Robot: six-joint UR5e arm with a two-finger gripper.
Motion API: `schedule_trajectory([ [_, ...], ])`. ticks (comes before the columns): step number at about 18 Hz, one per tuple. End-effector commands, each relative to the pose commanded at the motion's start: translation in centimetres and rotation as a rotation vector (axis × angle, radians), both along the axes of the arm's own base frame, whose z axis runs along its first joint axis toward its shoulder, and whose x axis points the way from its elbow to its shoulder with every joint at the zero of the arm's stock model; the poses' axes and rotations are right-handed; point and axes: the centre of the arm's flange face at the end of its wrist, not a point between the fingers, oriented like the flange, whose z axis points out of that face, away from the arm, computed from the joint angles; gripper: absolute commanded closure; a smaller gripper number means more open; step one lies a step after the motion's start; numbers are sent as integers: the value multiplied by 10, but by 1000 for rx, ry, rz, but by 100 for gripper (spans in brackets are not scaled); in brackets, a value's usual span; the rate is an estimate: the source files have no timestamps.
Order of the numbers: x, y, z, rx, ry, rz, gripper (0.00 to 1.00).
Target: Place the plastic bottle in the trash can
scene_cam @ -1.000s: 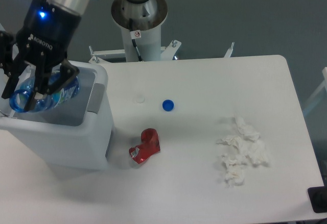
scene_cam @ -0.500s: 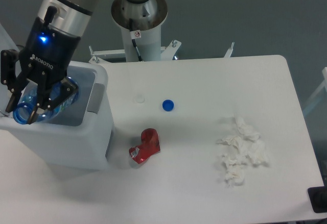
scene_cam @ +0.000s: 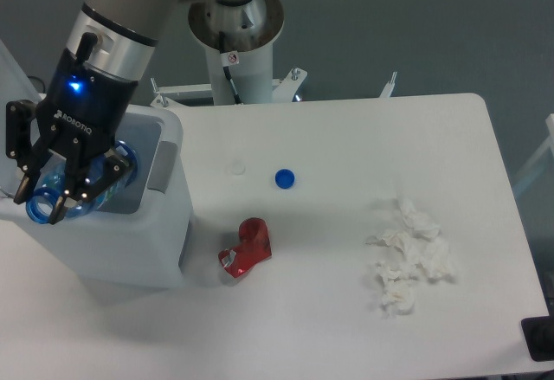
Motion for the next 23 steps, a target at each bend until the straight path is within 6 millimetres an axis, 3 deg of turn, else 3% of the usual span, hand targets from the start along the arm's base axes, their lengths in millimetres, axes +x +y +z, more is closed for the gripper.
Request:
schedule_trajectory([
  [1,1,-1,2,3,3,-1,0],
  [7,7,-11,35,51,51,-11,0],
  [8,3,-13,42,57,65,-3,0],
  [11,-17,-22,35,-35,211,117,0],
  [15,-68,-42,-15,-201,413,127,0],
  [19,-135,-88,-53,-345,468,138,0],
  [22,-195,-127,-68,-399,471,181,0],
  [23,-211,-131,-80,-424,461,174,0],
])
